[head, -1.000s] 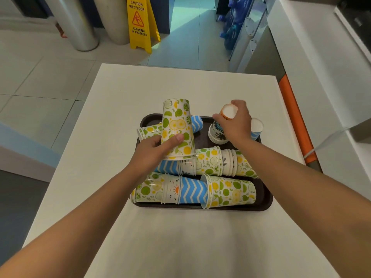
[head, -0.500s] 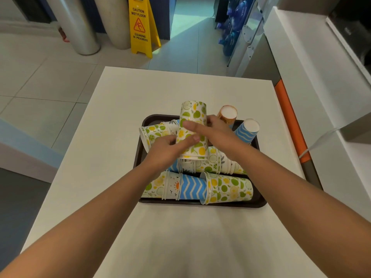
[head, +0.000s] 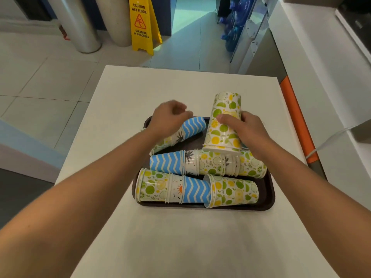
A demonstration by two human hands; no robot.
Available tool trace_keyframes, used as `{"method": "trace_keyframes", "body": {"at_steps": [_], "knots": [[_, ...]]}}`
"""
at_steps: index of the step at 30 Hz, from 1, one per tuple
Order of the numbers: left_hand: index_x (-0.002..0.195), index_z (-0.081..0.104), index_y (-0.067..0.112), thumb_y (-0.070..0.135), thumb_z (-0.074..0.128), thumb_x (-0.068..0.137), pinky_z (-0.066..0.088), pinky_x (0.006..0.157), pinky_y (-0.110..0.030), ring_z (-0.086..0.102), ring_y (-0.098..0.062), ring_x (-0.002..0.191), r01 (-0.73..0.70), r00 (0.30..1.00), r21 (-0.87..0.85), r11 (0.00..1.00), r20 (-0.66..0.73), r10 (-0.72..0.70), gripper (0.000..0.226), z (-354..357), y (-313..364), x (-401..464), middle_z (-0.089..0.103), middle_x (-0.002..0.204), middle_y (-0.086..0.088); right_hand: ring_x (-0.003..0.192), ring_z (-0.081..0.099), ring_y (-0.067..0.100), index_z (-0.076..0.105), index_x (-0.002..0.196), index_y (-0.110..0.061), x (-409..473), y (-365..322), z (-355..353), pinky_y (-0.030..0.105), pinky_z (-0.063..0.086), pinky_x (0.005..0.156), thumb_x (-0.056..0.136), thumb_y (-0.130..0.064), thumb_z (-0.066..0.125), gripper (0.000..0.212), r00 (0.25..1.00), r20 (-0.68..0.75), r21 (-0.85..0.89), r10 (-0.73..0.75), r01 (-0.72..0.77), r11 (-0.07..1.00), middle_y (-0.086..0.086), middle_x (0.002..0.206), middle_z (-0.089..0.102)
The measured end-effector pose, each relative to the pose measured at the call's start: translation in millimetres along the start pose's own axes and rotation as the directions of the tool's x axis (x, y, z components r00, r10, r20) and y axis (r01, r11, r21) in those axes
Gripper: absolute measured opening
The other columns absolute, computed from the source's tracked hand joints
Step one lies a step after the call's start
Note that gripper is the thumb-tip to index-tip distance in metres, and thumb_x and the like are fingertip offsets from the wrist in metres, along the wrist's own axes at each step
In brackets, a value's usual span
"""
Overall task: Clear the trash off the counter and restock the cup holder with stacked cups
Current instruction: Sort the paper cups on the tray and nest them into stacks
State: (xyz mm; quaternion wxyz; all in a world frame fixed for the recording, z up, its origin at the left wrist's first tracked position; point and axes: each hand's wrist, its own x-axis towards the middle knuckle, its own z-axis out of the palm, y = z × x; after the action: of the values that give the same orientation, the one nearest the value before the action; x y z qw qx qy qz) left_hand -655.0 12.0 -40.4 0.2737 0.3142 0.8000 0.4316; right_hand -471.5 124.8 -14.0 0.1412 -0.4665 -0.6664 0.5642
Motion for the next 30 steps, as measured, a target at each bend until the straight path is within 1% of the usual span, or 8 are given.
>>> {"method": "trace_keyframes", "body": {"at_steps": [3,6,9,11,15,18,25,30], "knots": [[0.13,0.06,0.01,0.041,0.073,0.086,0.048,0.101,-0.036,0.061,-0.021,0.117,-0.11,0.99,0.312,0.944,0.12,0.075,0.055,15,6,41,0.066,0.127,-0.007,0.086,0.071,0.012,0.063,0.115,-0.019,1,-3,-7,0.027,0.055,0.066,0.076,-0.047,0.075,0.05,1.0,-0.006,0.003,0.011,-0.011,1.0,-0.004,0.102,0.071],[0.141,0.047,0.009,0.059,0.074,0.078,0.043,0.102,-0.037,0.051,-0.027,0.129,-0.178,0.943,0.613,0.77,0.331,-0.046,0.085,37,3,67,0.055,0.141,-0.009,0.085,0.071,0.012,0.064,0.113,-0.019,1,-2,-13,0.028,0.055,0.066,0.075,-0.047,0.075,0.048,1.0,-0.02,-0.004,0.023,-0.023,1.0,-0.004,0.1,0.072],[0.135,0.05,0.007,0.068,0.074,0.07,0.047,0.088,-0.038,0.055,-0.029,0.114,-0.236,0.91,0.789,0.567,0.383,-0.155,0.093,53,-9,79,0.059,0.128,-0.01,0.085,0.071,0.011,0.064,0.112,-0.019,3,-2,-18,0.027,0.054,0.065,0.076,-0.046,0.075,0.047,0.999,-0.028,-0.009,0.025,-0.026,1.0,-0.004,0.1,0.072],[0.127,0.054,0.007,0.065,0.076,0.071,0.044,0.076,-0.035,0.056,-0.026,0.1,-0.26,0.912,0.817,0.514,0.383,-0.149,0.084,56,-13,83,0.06,0.111,-0.008,0.085,0.071,0.011,0.063,0.113,-0.019,5,-2,-20,0.027,0.054,0.065,0.075,-0.047,0.075,0.048,0.999,-0.03,-0.006,0.029,-0.029,1.0,-0.005,0.1,0.072],[0.118,0.058,0.009,0.059,0.078,0.073,0.039,0.07,-0.033,0.053,-0.022,0.088,-0.232,0.93,0.779,0.582,0.352,-0.1,0.071,51,-15,87,0.056,0.097,-0.004,0.086,0.071,0.011,0.063,0.113,-0.02,9,-3,-20,0.028,0.055,0.068,0.075,-0.047,0.075,0.049,0.999,-0.037,-0.003,0.032,-0.032,0.999,-0.005,0.1,0.072],[0.119,0.057,0.01,0.06,0.077,0.073,0.04,0.072,-0.033,0.052,-0.021,0.09,-0.199,0.956,0.733,0.651,0.291,-0.035,0.07,39,-14,88,0.061,0.107,-0.006,0.089,0.071,0.012,0.063,0.114,-0.02,11,-2,-16,0.032,0.057,0.075,0.074,-0.049,0.076,0.05,0.998,-0.035,-0.002,0.042,-0.042,0.999,-0.005,0.102,0.072],[0.121,0.059,0.013,0.052,0.078,0.075,0.042,0.074,-0.03,0.057,-0.017,0.091,-0.201,0.979,0.476,0.856,0.061,0.196,0.064,9,4,70,0.064,0.112,-0.004,0.088,0.068,0.01,0.061,0.118,-0.016,17,-13,-3,0.024,0.052,0.068,0.077,-0.046,0.075,0.053,0.998,-0.067,0.005,0.008,-0.008,1.0,-0.003,0.106,0.069],[0.125,0.055,0.012,0.044,0.081,0.076,0.044,0.079,-0.026,0.057,-0.014,0.097,-0.277,0.95,0.327,0.903,-0.048,0.309,0.064,-11,-4,36,0.06,0.117,-0.003,0.094,0.066,0.012,0.056,0.123,-0.017,26,-25,9,0.029,0.055,0.076,0.074,-0.049,0.077,0.062,0.988,-0.14,-0.046,-0.06,0.054,0.997,-0.004,0.113,0.065]]}}
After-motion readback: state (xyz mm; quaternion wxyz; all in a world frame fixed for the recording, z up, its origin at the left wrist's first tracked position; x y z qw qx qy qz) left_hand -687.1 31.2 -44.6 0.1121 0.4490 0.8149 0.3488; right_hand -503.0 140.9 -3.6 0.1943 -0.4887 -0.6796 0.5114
